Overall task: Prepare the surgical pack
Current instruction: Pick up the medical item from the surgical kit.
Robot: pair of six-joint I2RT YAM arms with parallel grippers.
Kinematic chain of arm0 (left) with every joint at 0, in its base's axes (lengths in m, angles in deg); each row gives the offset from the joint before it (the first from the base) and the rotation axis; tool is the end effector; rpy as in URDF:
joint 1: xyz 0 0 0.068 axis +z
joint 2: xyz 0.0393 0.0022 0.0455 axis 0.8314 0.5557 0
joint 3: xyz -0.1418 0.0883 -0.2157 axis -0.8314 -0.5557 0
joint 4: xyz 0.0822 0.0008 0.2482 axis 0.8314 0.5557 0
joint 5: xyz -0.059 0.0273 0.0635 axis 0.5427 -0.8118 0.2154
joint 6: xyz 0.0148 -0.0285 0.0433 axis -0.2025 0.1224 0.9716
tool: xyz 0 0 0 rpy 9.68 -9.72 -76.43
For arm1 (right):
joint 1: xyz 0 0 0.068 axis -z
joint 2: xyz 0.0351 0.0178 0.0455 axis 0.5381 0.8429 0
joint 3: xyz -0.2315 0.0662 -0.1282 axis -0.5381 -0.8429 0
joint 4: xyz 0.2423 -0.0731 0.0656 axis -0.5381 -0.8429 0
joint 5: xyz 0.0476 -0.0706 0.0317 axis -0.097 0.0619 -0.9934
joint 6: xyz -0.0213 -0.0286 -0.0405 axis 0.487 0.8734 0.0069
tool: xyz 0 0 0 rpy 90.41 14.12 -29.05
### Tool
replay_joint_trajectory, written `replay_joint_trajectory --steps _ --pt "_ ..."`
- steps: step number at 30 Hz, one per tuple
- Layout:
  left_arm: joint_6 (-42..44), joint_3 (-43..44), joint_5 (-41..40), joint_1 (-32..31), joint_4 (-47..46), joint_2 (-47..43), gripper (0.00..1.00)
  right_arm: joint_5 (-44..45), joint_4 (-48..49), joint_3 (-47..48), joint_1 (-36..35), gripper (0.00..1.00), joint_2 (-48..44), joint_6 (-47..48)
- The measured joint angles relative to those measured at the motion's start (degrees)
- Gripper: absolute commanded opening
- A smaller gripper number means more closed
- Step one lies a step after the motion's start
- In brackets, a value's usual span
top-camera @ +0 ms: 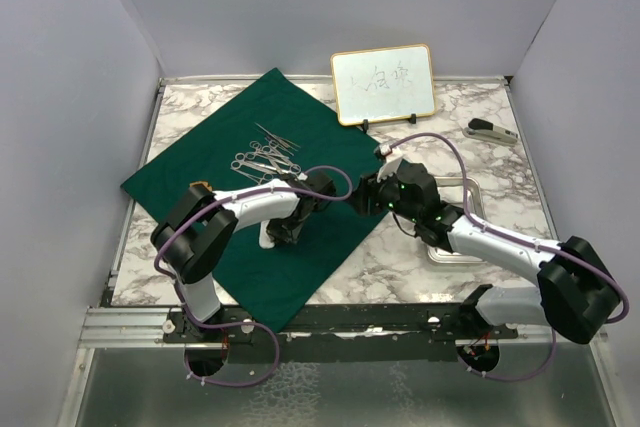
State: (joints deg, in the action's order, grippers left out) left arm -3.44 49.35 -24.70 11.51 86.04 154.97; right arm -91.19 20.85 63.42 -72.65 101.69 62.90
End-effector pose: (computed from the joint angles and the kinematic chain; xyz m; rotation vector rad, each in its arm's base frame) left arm 0.2177 -0.1994 0.1556 0.5363 2.8699 0.3922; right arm 0.2070 0.1780 0.2215 -0.4215 2.0248 0.7400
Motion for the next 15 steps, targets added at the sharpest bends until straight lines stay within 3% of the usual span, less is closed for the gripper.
replay_joint_trajectory --steps 10,15 --pt "-0.24 -0.04 1.29 3.15 -0.76 -6.29 0.0 -8.26 1.68 -2.69 8.87 0.56 2.1 -9.33" --pt "-0.17 -0.39 3.17 4.63 -2.12 -9.42 0.0 -20.46 5.81 1.09 9.29 0.64 14.82 -18.21"
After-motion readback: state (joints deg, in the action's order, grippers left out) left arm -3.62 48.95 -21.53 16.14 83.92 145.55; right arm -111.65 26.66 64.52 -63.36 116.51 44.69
